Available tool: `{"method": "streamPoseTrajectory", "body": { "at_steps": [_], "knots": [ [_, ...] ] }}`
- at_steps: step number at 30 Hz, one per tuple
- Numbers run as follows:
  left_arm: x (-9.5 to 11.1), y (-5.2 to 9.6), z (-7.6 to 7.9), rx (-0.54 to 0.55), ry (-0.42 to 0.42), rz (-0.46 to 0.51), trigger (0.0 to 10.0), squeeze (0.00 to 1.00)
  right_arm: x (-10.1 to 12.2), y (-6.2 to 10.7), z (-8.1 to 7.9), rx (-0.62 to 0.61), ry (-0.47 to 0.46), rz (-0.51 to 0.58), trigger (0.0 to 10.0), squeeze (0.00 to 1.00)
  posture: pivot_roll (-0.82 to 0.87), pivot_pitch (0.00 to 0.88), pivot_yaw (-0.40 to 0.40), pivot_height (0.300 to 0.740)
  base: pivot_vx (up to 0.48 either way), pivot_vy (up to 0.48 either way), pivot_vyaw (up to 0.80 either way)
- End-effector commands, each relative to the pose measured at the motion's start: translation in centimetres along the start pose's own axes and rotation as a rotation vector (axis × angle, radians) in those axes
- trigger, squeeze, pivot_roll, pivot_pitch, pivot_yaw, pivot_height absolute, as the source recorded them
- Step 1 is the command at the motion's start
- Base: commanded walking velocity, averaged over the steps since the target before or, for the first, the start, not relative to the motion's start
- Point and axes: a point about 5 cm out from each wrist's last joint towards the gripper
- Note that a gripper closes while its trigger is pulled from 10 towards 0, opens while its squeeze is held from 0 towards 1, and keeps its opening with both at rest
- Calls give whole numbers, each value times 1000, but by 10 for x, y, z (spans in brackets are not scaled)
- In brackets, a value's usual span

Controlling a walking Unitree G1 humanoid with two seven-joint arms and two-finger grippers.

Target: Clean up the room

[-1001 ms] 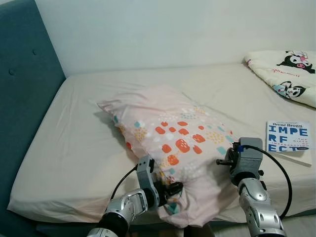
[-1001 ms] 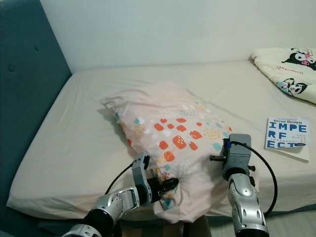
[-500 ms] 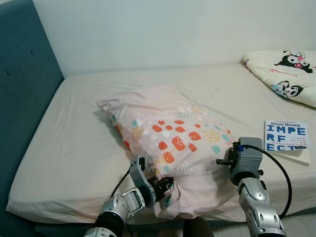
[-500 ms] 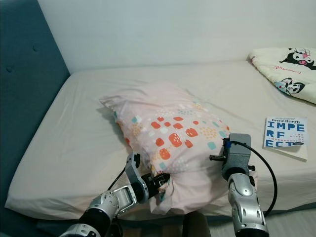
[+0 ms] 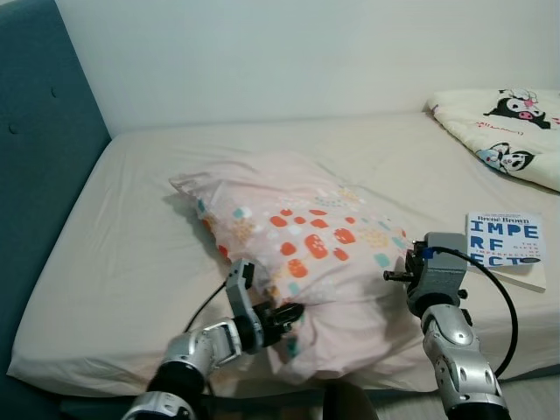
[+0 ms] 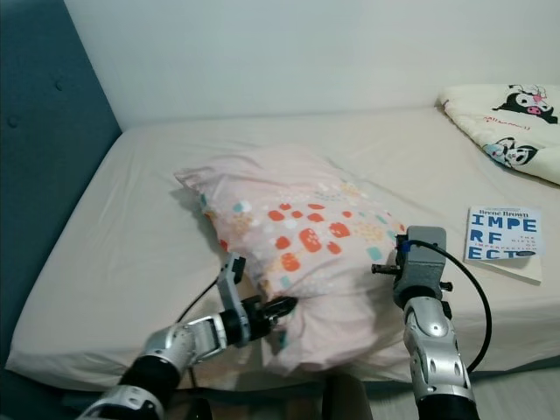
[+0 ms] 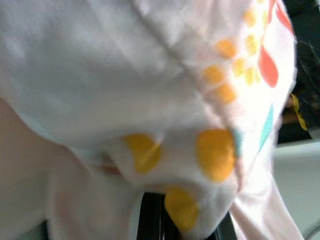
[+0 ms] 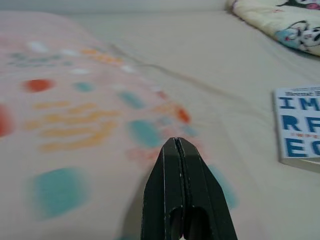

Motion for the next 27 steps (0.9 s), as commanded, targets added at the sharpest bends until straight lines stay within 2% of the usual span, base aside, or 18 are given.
{"method": "streamPoseTrajectory", "body": {
  "at_steps": [1,2,3,4,6,8,10,11,15,16,17,18,21,27],
  "knots": [
    [7,11,-9,25,-44,9,0,0,1,-1,0,-7,-19,9,10000,0,-72,64,-13,584,0,0,0],
    [7,11,-9,25,-44,9,0,0,1,-1,0,-7,-19,9,10000,0,-72,64,-13,584,0,0,0],
    [20,30,-21,49,-80,33,0,0,3,-1,1,-10,-23,16,10000,0,-67,64,-13,584,0,0,0],
    [38,58,-32,65,-134,54,0,0,4,-2,2,-13,-34,23,10000,0,-61,62,-16,584,0,0,0],
    [42,69,-34,48,-158,44,0,0,5,-2,2,-13,-37,25,10000,0,-54,63,-17,584,0,0,0],
    [42,72,-33,32,-165,35,0,0,5,-3,2,-12,-38,25,10000,0,-54,63,-17,584,0,0,0],
    [33,83,-21,-67,-169,-19,0,0,6,-4,1,-12,-38,26,10000,0,-46,60,-13,584,0,0,0],
    [33,83,-21,-67,-169,-19,0,0,6,-4,1,-12,-38,26,10000,0,-46,60,-13,584,0,0,0],
    [5,96,1,-217,-123,-114,0,0,8,-6,1,-17,-45,32,10000,0,-43,59,-11,584,0,0,0],
    [5,96,1,-217,-123,-114,0,0,8,-6,1,-17,-45,32,10000,0,-43,59,-11,584,0,0,0],
    [-11,104,11,-291,-93,-172,0,0,8,-7,1,-18,-46,34,10000,0,-41,59,-11,584,0,0,0],
    [-11,104,11,-291,-93,-172,0,0,8,-7,1,-18,-46,34,10000,0,-41,59,-11,584,0,0,0],
    [-32,113,19,-339,-72,-239,0,0,8,-7,1,-17,-47,33,10000,0,-39,58,-15,584,0,0,0],
    [-41,126,14,-320,-85,-286,0,0,8,-8,1,-12,-48,32,10000,0,-38,58,-27,584,0,0,0]
  ]
}}
Point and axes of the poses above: a point about 5 cm out from each wrist's last joint towards the gripper, its own y axis pointing back from the gripper into the wrist, its own x axis along the axis of the wrist's last joint, z = x × y, and after that the axes turned 4 degrees about -y, right-handed
